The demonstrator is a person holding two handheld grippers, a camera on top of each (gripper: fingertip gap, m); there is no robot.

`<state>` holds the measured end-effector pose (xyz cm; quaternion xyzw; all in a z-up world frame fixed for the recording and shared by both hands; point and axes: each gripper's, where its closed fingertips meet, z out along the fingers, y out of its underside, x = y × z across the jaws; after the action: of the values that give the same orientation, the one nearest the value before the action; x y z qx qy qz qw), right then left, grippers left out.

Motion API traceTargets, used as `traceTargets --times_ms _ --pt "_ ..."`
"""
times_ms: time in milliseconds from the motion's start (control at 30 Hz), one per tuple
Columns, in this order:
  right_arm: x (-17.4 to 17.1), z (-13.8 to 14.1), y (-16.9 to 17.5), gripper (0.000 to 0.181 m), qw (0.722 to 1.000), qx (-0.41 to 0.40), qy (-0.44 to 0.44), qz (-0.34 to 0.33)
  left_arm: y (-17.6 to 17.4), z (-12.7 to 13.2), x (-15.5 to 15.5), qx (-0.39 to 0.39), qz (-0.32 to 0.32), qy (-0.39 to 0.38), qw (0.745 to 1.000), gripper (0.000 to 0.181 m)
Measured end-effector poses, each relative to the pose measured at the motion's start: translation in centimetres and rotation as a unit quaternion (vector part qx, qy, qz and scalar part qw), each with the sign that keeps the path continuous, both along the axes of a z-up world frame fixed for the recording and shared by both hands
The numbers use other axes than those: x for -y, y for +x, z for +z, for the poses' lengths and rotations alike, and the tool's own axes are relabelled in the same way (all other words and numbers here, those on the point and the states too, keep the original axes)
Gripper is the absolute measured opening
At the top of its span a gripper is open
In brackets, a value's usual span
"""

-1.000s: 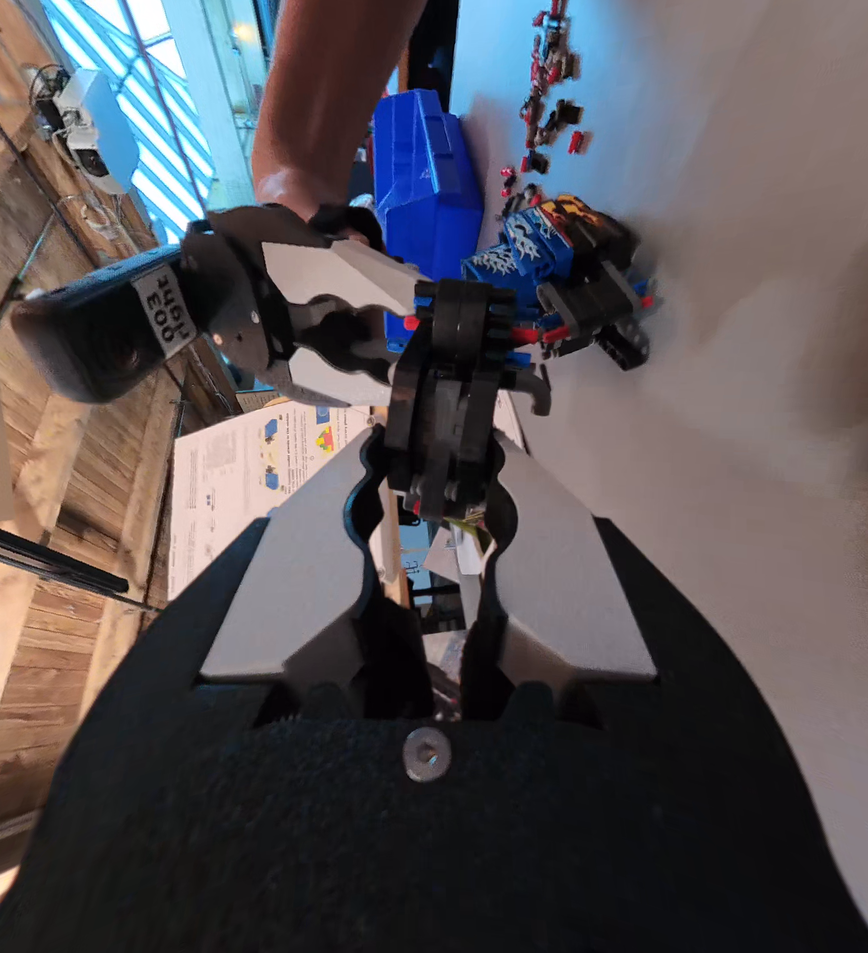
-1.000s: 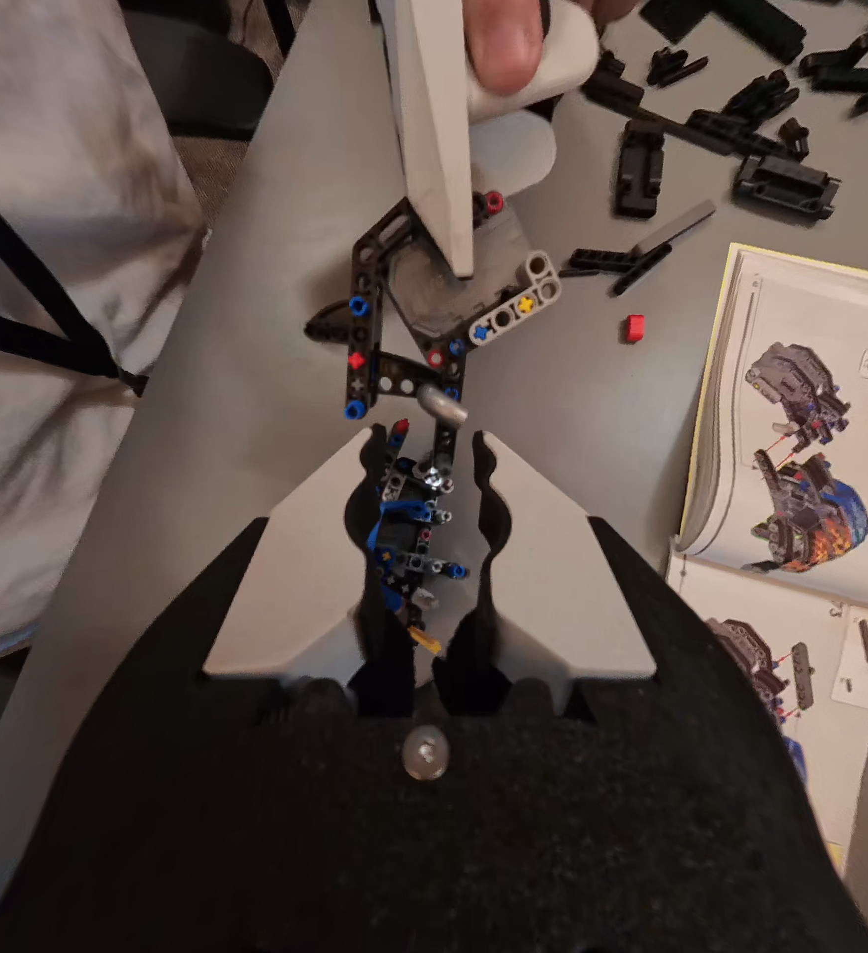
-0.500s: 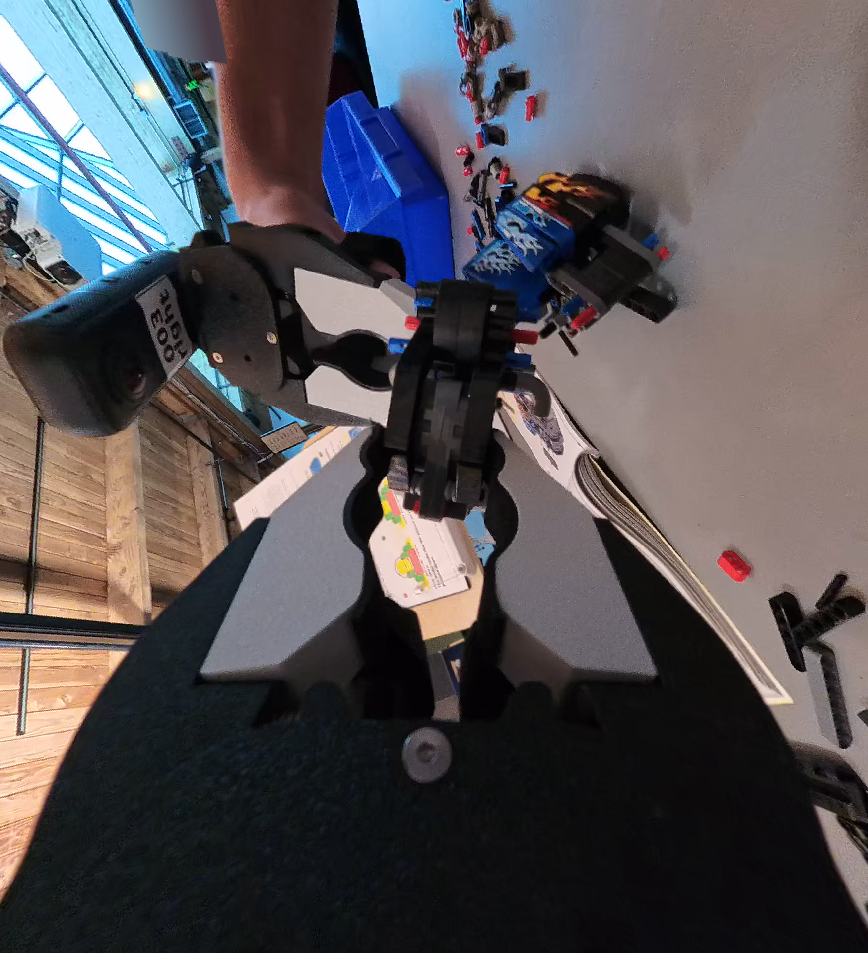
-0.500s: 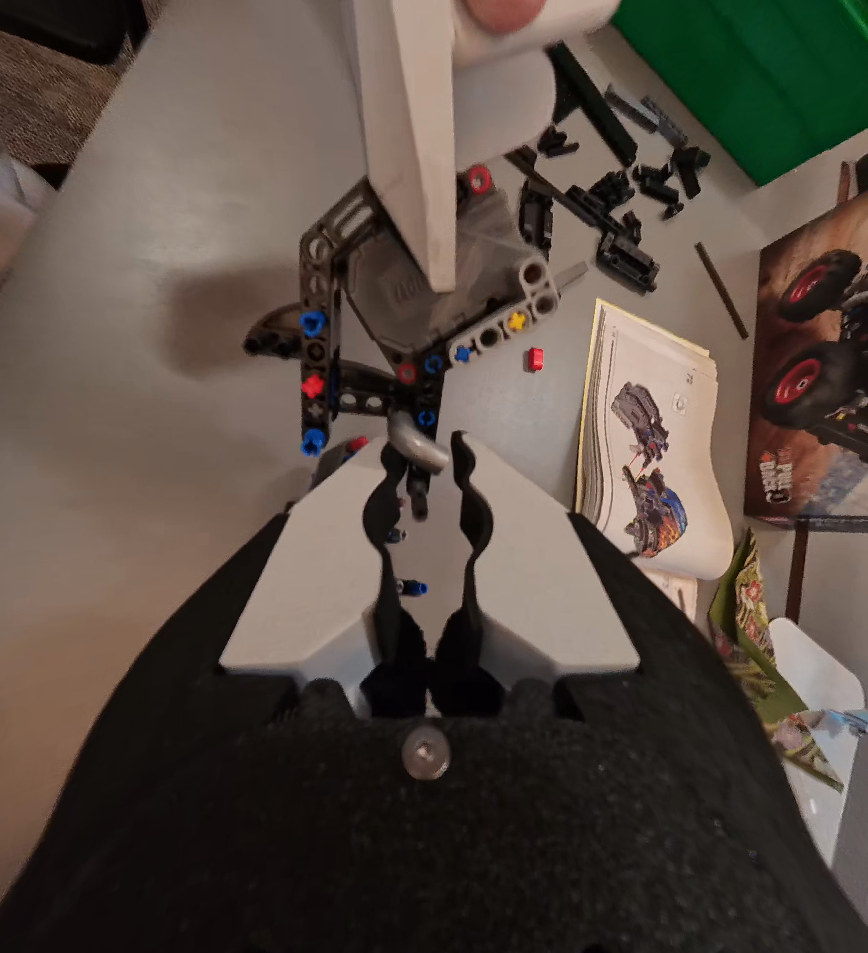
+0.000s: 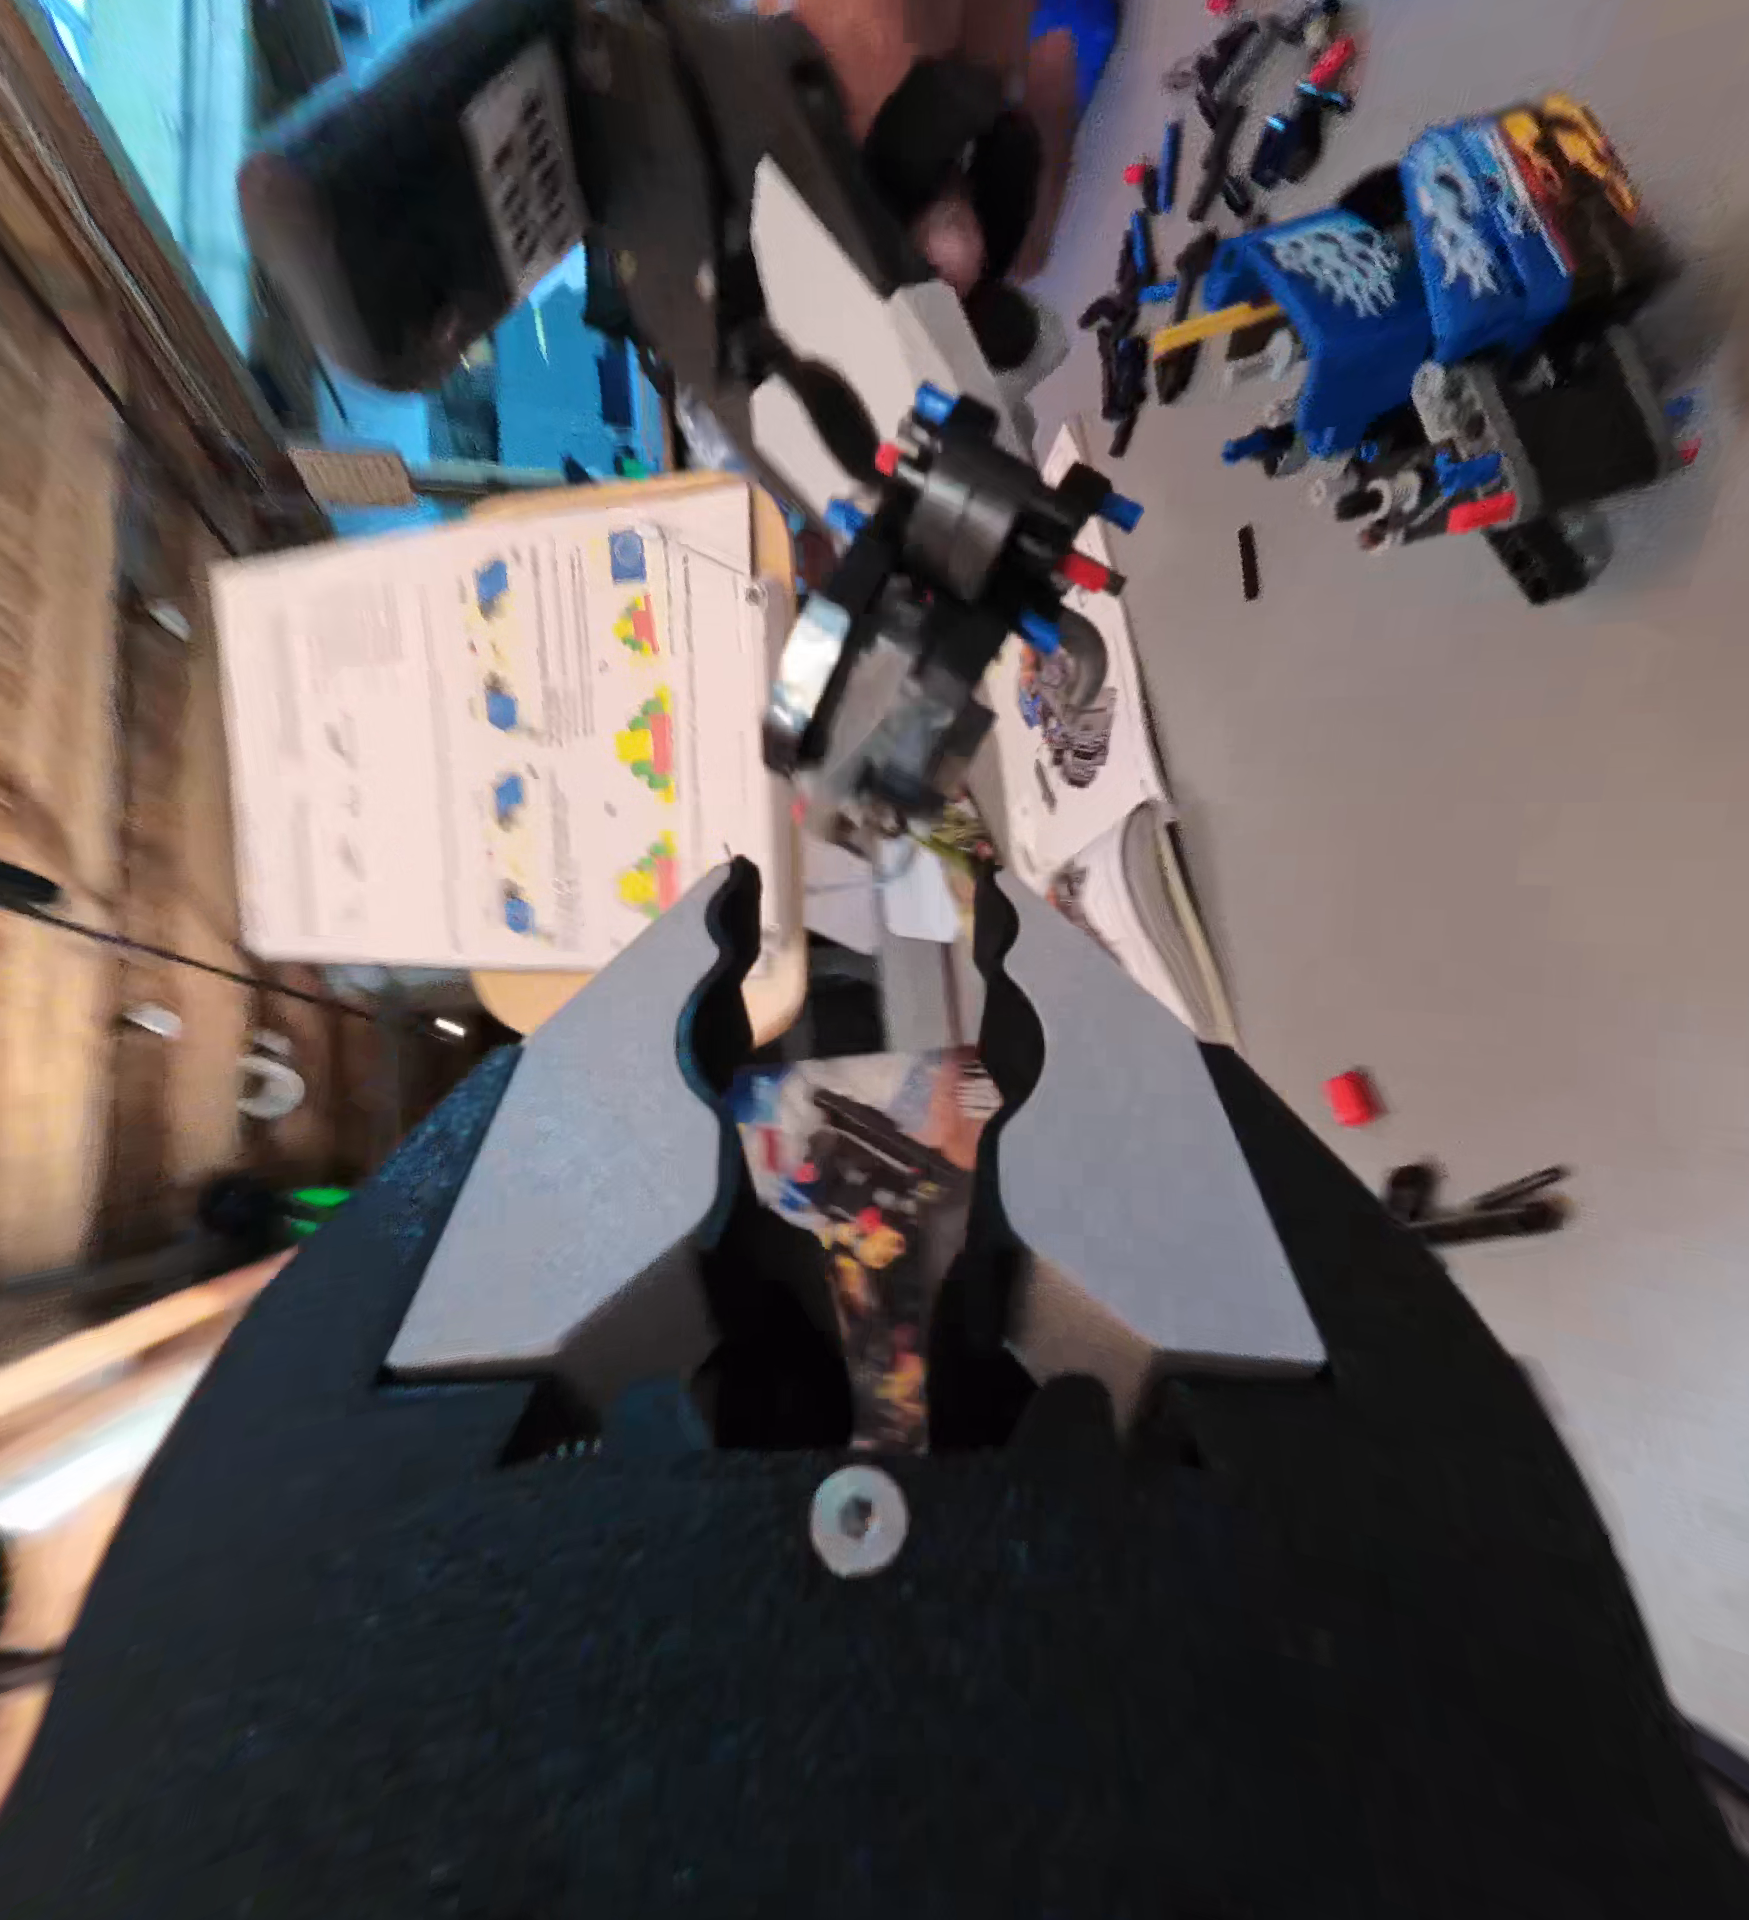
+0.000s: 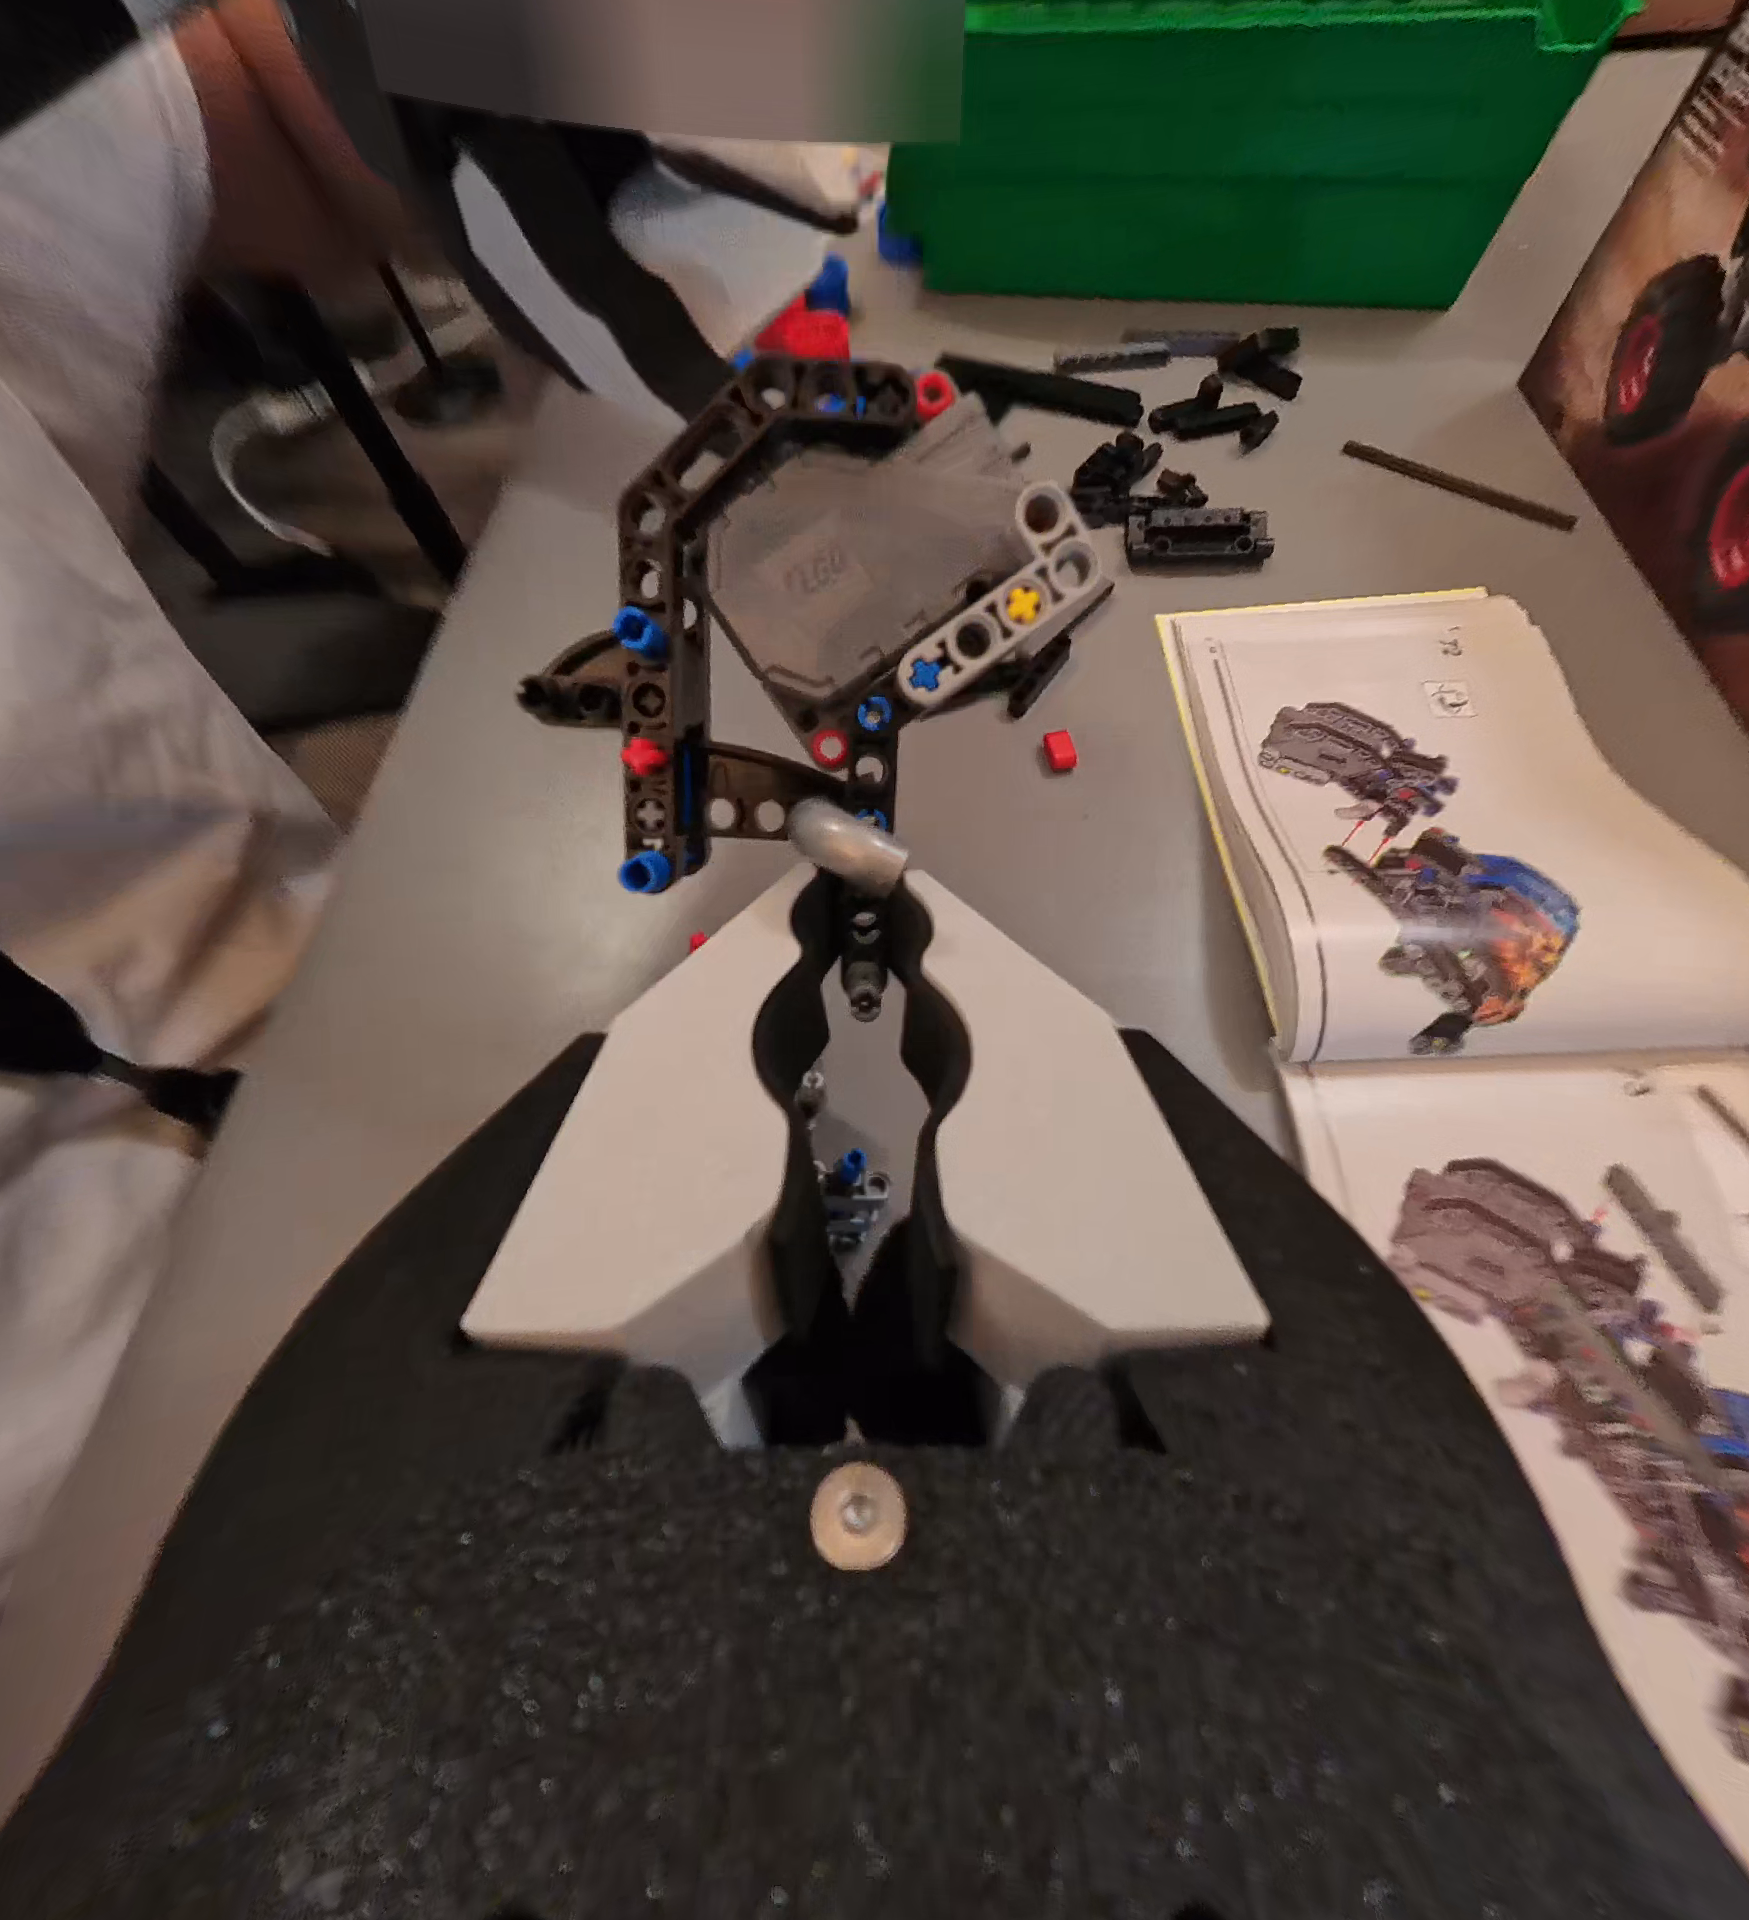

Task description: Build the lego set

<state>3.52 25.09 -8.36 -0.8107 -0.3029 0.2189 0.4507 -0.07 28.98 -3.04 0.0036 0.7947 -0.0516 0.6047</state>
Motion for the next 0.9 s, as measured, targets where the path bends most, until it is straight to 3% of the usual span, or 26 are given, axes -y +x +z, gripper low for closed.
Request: traceTargets --times_ms 33,100,133,200,233,267,300,400,500,567,633,800,900 --pt "0.0 0.2 0.3 0.006 0.999 -0.035 -0.005 -0.006 -0.1 -0.4 -0.7 -0.026 0.021 -0.056 0.998 0.039" --pt "0.0 0.7 1.3 0.006 0.996 -0.091 0.0 -0.024 -0.5 -2.6 -1.8 -0.112 0.087 -0.228 0.963 0.038" --pt "0.2 0.9 1.7 0.006 0.993 -0.113 0.002 -0.032 -0.9 -4.0 -1.5 -0.156 0.108 -0.336 0.923 0.037" --pt "0.9 1.1 2.3 0.006 0.989 -0.141 0.0 -0.047 -2.4 -6.8 1.7 -0.261 0.099 -0.525 0.804 0.036" --pt "1.2 1.1 2.6 0.006 0.988 -0.146 0.001 -0.058 -3.0 -7.7 3.3 -0.295 0.082 -0.584 0.752 0.035" --pt "1.6 0.9 2.8 0.006 0.986 -0.149 -0.001 -0.067 -3.3 -8.7 4.3 -0.31 0.08 -0.611 0.724 0.035" --pt "2.1 0.5 2.7 0.006 0.986 -0.152 -0.008 -0.07 -3.2 -10.0 4.8 -0.314 0.091 -0.612 0.721 0.035" --pt "3.4 -0.3 2.4 0.006 0.982 -0.17 -0.031 -0.07 -2.6 -12.7 5.6 -0.326 0.103 -0.559 0.755 0.035" --pt "4.5 -1.1 3.6 0.006 0.985 -0.144 -0.034 -0.083 -1.8 -13.2 7.6 -0.358 0.076 -0.558 0.745 0.031" --pt "5.1 -1.0 4.0 0.006 0.984 -0.153 -0.028 -0.086 -0.8 -13.4 7.8 -0.358 0.073 -0.551 0.751 0.025" --pt "5.4 -0.9 4.2 0.006 0.981 -0.168 -0.026 -0.092 -0.1 -13.4 7.8 -0.356 0.065 -0.553 0.751 0.008" --pt "5.7 -1.0 4.0 0.006 0.981 -0.174 -0.025 -0.084 -0.4 -11.5 8.6 -0.375 0.0 -0.578 0.725 0.005" --pt "5.8 -0.5 3.7 0.007 0.979 -0.186 -0.021 -0.076 -1.0 -10.5 7.6 -0.39 -0.002 -0.527 0.756 0.005"
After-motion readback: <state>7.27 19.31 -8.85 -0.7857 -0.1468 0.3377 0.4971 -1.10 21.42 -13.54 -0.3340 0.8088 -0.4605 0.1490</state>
